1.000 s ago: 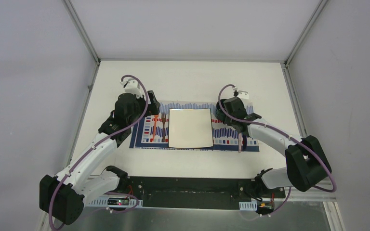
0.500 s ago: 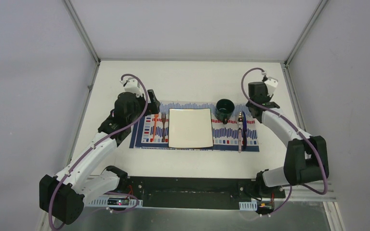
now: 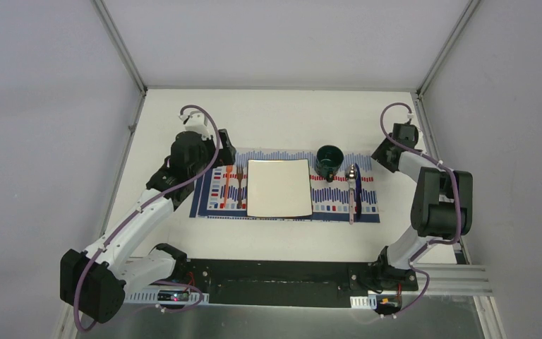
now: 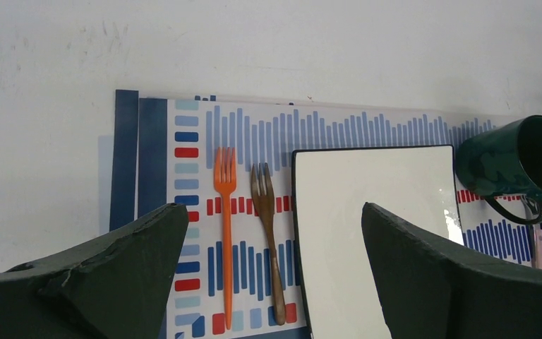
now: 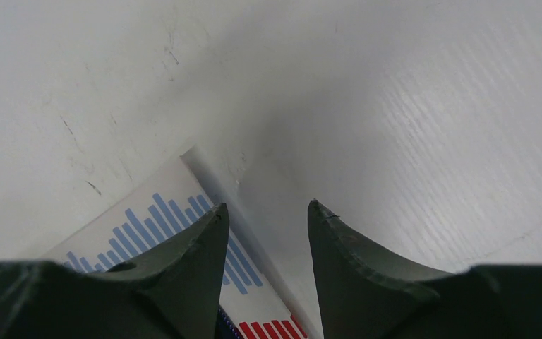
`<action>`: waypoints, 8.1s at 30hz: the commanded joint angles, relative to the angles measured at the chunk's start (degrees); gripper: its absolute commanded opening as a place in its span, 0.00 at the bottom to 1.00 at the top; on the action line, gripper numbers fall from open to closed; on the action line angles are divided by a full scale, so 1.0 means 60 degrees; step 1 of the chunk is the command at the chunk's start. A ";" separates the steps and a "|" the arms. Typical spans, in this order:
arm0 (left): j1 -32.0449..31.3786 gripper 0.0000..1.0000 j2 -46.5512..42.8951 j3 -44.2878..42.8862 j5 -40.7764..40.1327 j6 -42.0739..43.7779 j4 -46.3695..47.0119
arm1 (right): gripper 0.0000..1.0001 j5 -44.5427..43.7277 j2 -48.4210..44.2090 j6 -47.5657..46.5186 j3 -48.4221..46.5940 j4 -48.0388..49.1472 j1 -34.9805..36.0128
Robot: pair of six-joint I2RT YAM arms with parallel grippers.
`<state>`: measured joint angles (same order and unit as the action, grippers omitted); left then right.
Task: Set the dinner table for one person
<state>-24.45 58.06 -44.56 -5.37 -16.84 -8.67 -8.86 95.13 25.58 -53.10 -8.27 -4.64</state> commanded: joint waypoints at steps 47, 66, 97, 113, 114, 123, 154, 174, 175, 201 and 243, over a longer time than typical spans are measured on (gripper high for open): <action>0.4016 0.99 0.6487 -0.0761 0.6983 -0.0877 0.2813 | 0.00 0.3433 0.1855 0.0775 -0.1318 -0.0430 -0.0662; 0.4016 0.99 0.6948 -0.1450 0.6627 -0.0715 0.2216 | 0.00 0.2177 0.2281 0.0788 -0.1978 -0.0814 -0.0654; 0.3782 0.99 0.7681 -0.2441 0.6526 -0.0775 0.1938 | 0.00 0.1772 0.2988 0.0676 -0.3000 -0.1248 -0.0890; 0.3691 0.99 0.7743 -0.2588 0.6529 -0.0753 0.1825 | 0.00 0.1117 0.2773 0.0624 -0.2883 -0.1462 -0.1013; 0.3669 0.99 0.7746 -0.2591 0.6533 -0.0753 0.1805 | 0.00 0.1103 0.2775 0.0621 -0.2872 -0.1463 -0.1013; 0.3652 0.99 0.7903 -0.2814 0.6506 -0.0668 0.1602 | 0.00 0.1000 0.2767 0.0608 -0.2890 -0.1453 -0.1027; 0.3620 0.99 0.7521 -0.2520 0.6463 -0.0726 0.1836 | 0.45 -0.0100 0.1154 0.0261 -0.2659 -0.1264 -0.0290; 0.2454 0.99 0.5474 -0.1061 0.6232 -0.1240 0.2101 | 0.00 -0.2433 -0.3749 -0.0191 0.0205 -0.3667 0.3257; 0.2361 0.99 0.5347 -0.1012 0.6179 -0.1302 0.2079 | 0.00 -0.2516 -0.3912 -0.0105 0.0303 -0.3646 0.3251; 0.1833 0.99 0.4165 -0.1377 0.5837 -0.0931 0.0622 | 0.31 -0.2452 -0.2652 0.0450 0.0906 -0.3540 0.3371; 0.1833 0.99 0.4044 -0.1332 0.6095 -0.0944 0.0806 | 0.37 -0.0839 -0.0701 0.0427 -0.0085 -0.3544 0.2426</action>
<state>-13.47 83.55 -50.76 30.57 -23.33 -5.08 -15.49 90.13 28.29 -52.75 -31.27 10.31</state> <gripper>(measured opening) 0.992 0.365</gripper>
